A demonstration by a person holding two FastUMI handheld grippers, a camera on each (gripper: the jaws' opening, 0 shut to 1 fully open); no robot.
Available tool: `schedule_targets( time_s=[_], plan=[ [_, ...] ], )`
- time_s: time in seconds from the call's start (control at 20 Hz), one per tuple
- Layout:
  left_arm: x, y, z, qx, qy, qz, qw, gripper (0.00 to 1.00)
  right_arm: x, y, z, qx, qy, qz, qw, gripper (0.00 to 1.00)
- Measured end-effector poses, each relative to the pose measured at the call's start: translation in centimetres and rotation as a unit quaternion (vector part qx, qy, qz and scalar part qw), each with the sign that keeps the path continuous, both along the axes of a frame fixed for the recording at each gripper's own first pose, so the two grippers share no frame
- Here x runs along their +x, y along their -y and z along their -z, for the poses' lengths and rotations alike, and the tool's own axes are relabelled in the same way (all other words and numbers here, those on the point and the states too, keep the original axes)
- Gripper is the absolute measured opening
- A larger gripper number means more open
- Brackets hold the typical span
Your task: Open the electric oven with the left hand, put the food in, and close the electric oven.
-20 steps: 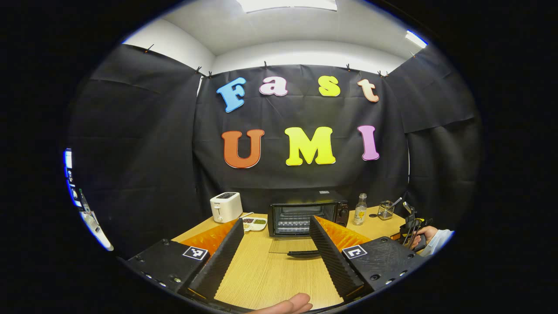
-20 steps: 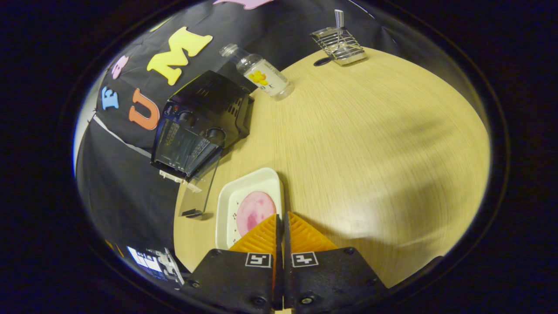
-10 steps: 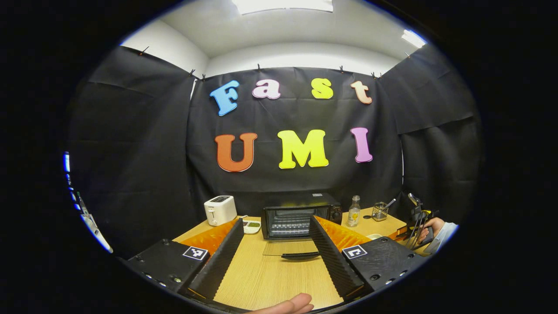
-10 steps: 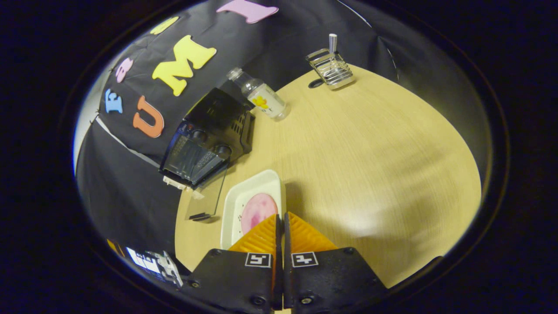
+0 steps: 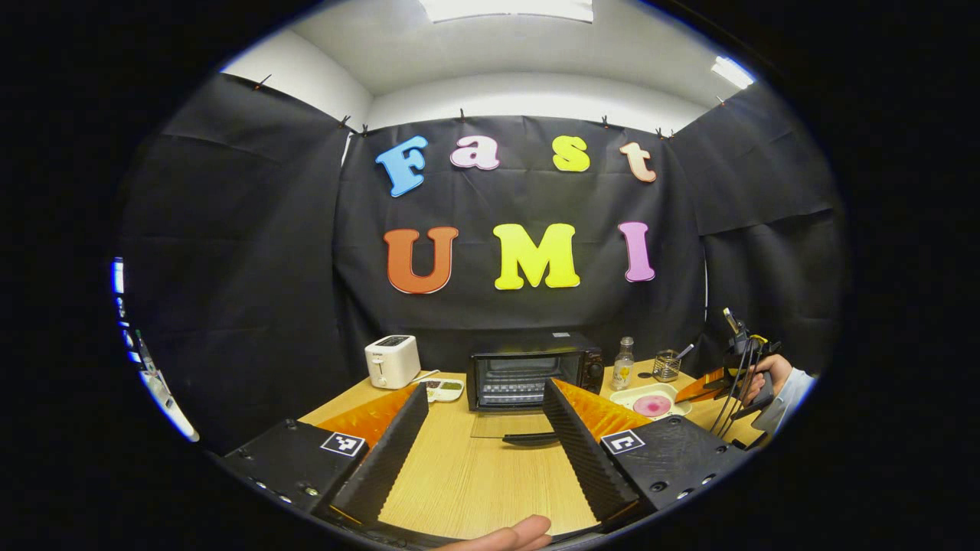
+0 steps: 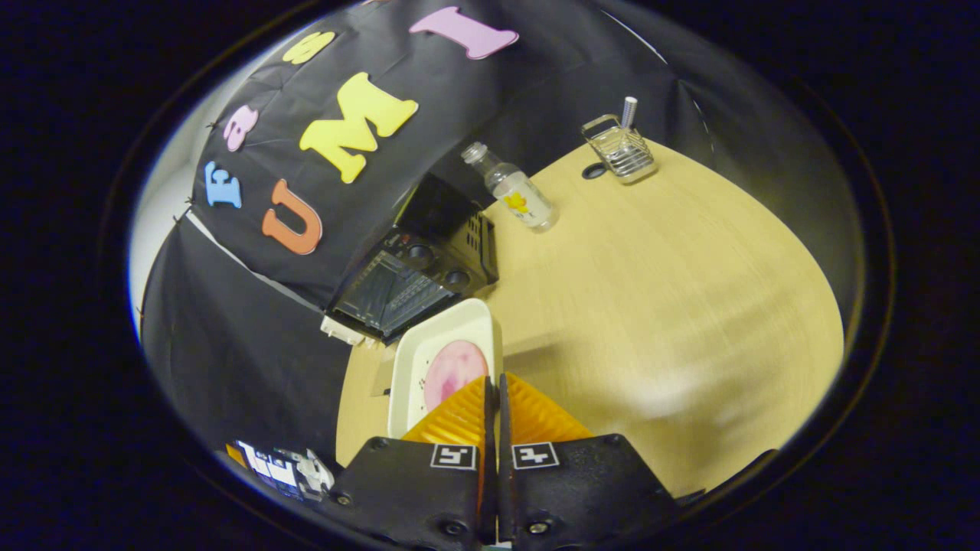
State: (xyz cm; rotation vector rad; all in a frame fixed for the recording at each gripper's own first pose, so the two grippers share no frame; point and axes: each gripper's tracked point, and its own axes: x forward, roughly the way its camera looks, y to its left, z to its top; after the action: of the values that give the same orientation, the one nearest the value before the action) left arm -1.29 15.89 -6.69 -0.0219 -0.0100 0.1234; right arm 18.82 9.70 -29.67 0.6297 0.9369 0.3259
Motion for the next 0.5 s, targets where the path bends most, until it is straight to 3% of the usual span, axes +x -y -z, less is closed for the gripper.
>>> schedule_targets(
  time_s=[0.25, 0.5],
  plan=[
    [-1.3, -2.5, 0.8, -0.005, 0.005, -0.016, 1.0, 0.96, 0.1, -5.4, -0.3, 0.016, -0.002, -0.007, 1.0, 0.04],
    [-1.7, -4.0, 1.5, -0.015, 0.003, -0.026, 1.0, 0.96, 1.8, -10.6, 0.3, 0.037, -0.007, 0.02, 0.999, 0.04]
  ],
)
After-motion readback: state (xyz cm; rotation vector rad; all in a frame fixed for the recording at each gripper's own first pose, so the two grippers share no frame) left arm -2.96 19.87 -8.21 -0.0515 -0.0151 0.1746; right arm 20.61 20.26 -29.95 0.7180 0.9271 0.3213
